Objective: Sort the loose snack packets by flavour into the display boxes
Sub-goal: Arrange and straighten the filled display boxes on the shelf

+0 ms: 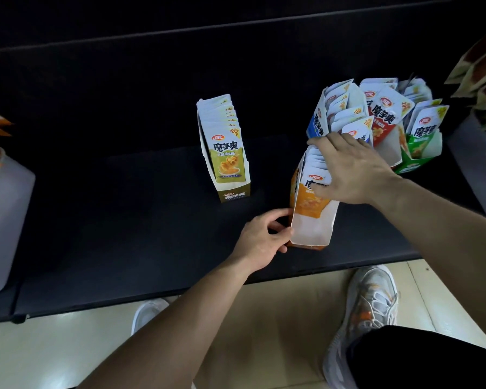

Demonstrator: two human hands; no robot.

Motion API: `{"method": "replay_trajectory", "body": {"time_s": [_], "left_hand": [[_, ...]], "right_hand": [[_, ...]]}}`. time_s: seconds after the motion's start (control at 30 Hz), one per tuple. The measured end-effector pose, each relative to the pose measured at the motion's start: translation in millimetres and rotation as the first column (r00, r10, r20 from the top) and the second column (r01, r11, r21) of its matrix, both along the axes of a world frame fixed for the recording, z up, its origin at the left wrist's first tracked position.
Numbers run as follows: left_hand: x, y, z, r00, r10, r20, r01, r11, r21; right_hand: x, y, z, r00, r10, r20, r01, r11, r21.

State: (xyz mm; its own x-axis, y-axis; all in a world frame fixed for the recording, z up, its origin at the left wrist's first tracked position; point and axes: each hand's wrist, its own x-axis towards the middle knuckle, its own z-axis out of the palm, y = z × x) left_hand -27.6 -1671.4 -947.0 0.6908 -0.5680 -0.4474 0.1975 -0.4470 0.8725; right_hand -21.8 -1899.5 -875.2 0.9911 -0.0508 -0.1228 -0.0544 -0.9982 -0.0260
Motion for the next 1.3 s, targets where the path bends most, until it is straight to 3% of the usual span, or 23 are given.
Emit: {"method": "replay_trajectory", "body": {"time_s": [0.23,0.4,0.6,1.03,1.3], "left_hand": [[0.5,-0.8,0.8,1.000,-0.013,0.005,0.013,1.000,0.003],[-0.5,-0.5,0.5,1.000,-0.019,0.017,0.019,1.000,0.006],[-0.8,-0.7,0.0,0.999,-0.023,0.023,0.022,1.000,0.016],[1.6,-3.2,-2.6,1.000,-0.023,-0.006,0.023,1.000,0.013],[-2.0,-4.2,-0.4,0.999,-0.023,0.040,0.021,0.998,0.051]], "right_hand": [[1.0,-0.9,0.2,1.000,0.013,-0.021,-0.014,0.999,-0.037],[-8.8,15.2,0.5,0.999,-0.034,0.042,0.040,0.985,-0.169],[-8.9,24.0,-10.6,0.988,-0.142,0.061,0.141,0.990,0.013],[-6.7,14.5,-15.1,0.997,-0.055,0.052,0.058,0.997,-0.058],[-15.2,16.4,-8.3,0.998,-0.060,0.028,0.060,0.998,-0.014]]}}
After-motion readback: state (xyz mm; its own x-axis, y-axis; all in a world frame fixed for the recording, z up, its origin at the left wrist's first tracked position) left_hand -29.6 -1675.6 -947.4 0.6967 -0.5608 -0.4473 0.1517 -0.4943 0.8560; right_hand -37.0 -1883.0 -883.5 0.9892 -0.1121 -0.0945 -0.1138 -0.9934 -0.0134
